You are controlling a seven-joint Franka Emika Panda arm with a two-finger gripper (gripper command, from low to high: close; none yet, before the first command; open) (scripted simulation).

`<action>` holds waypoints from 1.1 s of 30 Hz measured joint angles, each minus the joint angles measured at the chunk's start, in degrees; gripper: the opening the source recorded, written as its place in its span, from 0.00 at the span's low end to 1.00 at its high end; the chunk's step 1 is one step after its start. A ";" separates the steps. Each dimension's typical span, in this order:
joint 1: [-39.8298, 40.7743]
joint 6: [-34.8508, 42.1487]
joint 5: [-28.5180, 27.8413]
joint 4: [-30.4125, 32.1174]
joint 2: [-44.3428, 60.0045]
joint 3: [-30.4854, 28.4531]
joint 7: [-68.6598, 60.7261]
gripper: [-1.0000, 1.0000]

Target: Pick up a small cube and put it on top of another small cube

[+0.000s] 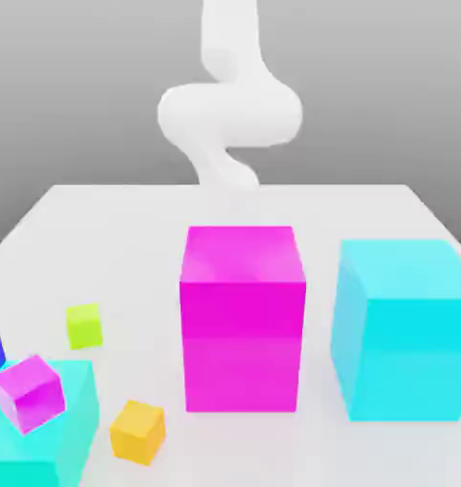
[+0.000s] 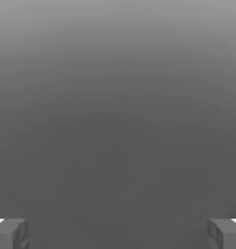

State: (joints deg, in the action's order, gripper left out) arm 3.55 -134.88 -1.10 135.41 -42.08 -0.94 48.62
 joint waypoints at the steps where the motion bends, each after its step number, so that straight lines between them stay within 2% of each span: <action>1: 1.73 -1.51 -0.52 1.72 1.88 -0.49 1.35 0.50; 13: 20.48 -18.33 -5.31 20.85 22.78 -8.61 15.61 0.50; 20: 29.54 -28.01 -5.25 31.80 34.71 -15.00 21.59 0.50; 22: 30.24 -31.13 -2.73 33.31 38.54 -16.06 20.84 0.50; 24: 30.48 -34.49 2.72 33.15 42.74 -14.91 17.33 0.50; 27: 36.02 -39.48 10.79 32.11 49.04 -7.19 11.66 0.50; 29: 40.61 -42.91 13.20 31.35 53.17 -2.04 9.80 0.50; 30: 42.25 -44.20 13.45 31.08 54.69 -0.38 9.57 0.00; 33: 42.23 -44.22 13.36 31.08 54.69 -0.37 9.65 0.00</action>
State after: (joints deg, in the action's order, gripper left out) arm 45.78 -179.11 12.27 166.49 12.62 -1.31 58.27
